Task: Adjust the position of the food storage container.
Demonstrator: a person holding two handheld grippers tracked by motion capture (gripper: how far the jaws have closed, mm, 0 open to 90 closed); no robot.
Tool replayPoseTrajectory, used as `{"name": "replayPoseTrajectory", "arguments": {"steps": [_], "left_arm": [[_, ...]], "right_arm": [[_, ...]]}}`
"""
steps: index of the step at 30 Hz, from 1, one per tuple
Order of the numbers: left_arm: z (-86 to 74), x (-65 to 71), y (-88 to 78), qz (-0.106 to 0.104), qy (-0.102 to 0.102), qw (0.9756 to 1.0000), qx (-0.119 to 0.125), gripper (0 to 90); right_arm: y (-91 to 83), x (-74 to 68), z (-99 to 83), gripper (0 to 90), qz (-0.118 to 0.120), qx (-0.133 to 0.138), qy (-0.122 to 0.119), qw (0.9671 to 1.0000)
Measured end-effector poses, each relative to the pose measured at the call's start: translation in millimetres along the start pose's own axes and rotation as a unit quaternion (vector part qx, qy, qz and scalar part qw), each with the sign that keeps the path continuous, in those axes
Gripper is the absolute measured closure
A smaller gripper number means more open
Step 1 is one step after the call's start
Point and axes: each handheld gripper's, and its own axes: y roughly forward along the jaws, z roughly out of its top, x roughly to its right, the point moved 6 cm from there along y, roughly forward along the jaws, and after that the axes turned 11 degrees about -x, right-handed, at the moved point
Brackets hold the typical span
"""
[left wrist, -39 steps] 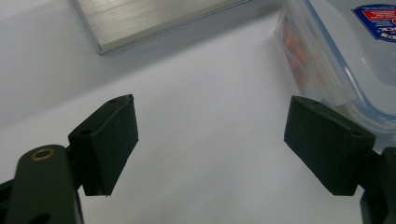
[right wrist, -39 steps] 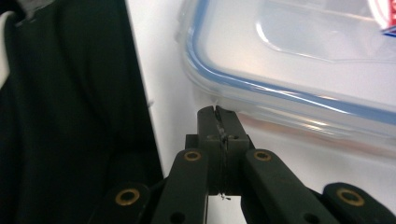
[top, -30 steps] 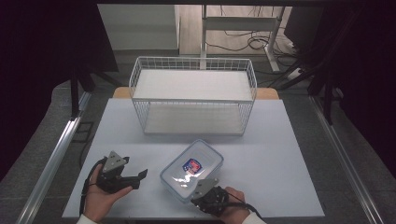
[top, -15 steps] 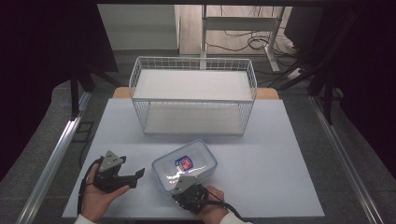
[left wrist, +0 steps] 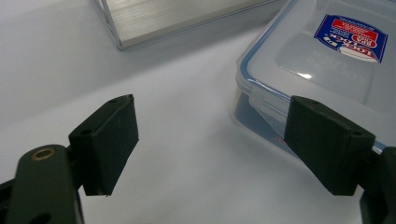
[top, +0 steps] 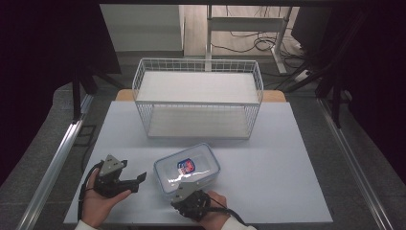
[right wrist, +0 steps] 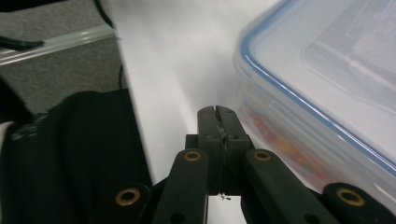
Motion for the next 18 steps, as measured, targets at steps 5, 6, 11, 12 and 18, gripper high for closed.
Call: {"name": "replayPoseTrajectory", "arguments": {"steps": [5,6,11,12,18], "left_arm": [[0.1,0.3,-0.3,0.001,-0.002,1.0000,0.000,17.5],[-0.3,0.1,-0.8,0.002,-0.001,1.0000,-0.003,17.6],[-1.5,2.4,-1.0,0.003,-0.006,1.0000,-0.002,17.5],[-1.5,2.4,-1.0,0.003,-0.006,1.0000,-0.002,17.5],[-2.7,-0.5,-0.4,0.004,-0.008,1.0000,-0.002,17.6]], "right_arm": [[-41.0,6.7,0.0,88.8,-0.009,0.037,0.009,0.9992],[-47.1,11.1,0.2,88.8,-0.015,0.040,0.012,0.9990],[-83.1,61.4,13.9,88.8,-0.066,0.054,0.027,0.9960],[-86.5,74.4,19.4,88.8,-0.078,0.053,0.028,0.9951],[-67.6,143.7,42.7,88.8,-0.092,0.001,0.032,0.9953]]}}
